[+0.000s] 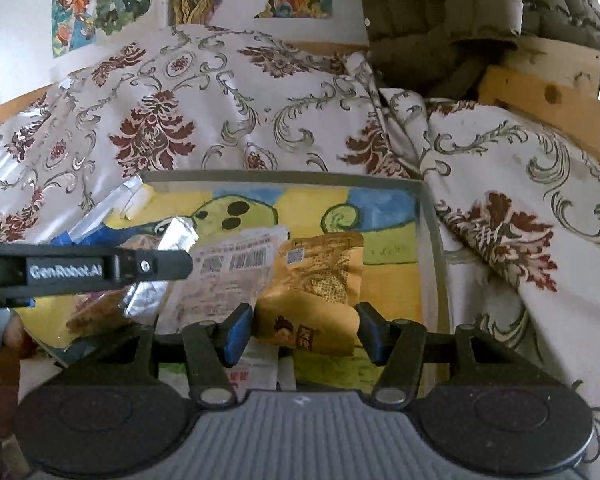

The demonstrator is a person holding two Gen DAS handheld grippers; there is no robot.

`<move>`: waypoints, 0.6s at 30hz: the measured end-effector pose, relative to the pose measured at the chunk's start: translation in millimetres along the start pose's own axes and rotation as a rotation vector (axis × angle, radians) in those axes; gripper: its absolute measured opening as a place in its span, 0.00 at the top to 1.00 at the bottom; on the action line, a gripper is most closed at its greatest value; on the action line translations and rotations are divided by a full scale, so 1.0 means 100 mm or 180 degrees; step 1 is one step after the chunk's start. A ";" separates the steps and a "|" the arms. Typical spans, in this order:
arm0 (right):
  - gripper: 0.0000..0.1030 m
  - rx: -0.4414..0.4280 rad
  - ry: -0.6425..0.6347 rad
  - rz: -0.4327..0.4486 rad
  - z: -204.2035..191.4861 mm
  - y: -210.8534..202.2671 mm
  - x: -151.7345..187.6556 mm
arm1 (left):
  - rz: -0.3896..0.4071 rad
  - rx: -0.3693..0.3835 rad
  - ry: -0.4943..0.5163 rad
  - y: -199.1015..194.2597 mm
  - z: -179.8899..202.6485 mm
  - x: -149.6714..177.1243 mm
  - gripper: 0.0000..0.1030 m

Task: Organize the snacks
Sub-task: 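Carry the yellow-gold packet over the grey tray and open the right gripper, then pull both grippers back from the tray toward the green stick and orange bag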

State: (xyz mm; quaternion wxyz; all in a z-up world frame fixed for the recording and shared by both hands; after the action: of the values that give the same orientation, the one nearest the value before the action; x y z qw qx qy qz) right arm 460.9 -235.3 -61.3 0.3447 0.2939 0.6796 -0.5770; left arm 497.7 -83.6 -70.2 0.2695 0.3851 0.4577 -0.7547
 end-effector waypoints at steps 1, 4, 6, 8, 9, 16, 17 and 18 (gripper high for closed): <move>0.40 0.0000 0.0006 -0.0004 0.00 0.00 0.00 | -0.0025 -0.0006 -0.0001 0.01 0.00 0.01 0.94; 0.38 0.0009 -0.0002 0.0005 0.00 -0.02 -0.01 | -0.0115 -0.0030 -0.0016 0.04 -0.01 0.05 0.93; 0.37 0.0023 -0.0001 0.0001 0.00 -0.03 -0.01 | -0.0141 -0.0032 -0.0043 0.03 -0.01 0.05 0.91; 0.36 0.0037 -0.0007 0.0014 0.00 -0.07 -0.01 | -0.0145 -0.0066 -0.0041 0.00 0.00 0.03 0.84; 0.35 0.0044 -0.0015 0.0019 0.00 -0.09 -0.02 | -0.0143 -0.0086 -0.0023 -0.02 0.01 0.02 0.80; 0.19 0.0094 -0.0023 0.0184 0.01 -0.37 -0.12 | 0.0019 -0.0244 0.0035 -0.28 0.07 -0.12 0.48; 0.18 0.0111 -0.0025 0.0221 0.01 -0.43 -0.14 | 0.0050 -0.0280 0.0029 -0.32 0.08 -0.14 0.40; 0.17 0.0125 -0.0020 0.0255 0.01 -0.48 -0.16 | 0.0089 -0.0322 0.0019 -0.37 0.09 -0.17 0.35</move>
State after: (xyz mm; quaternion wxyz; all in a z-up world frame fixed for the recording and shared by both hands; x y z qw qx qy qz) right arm 432.8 -244.3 -20.6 0.3638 0.3258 0.6548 -0.5769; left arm 475.8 -74.3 -35.8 0.2978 0.3796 0.4907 -0.7256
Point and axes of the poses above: each gripper's, at about its wrist camera, not at the fingertips, and y roughly the way its jaws point, z to its right, x to its underside, the point moved 6 cm from there along y, roughly the way its jaws point, and after that the axes turned 8 degrees about y, right-handed, at the moved point
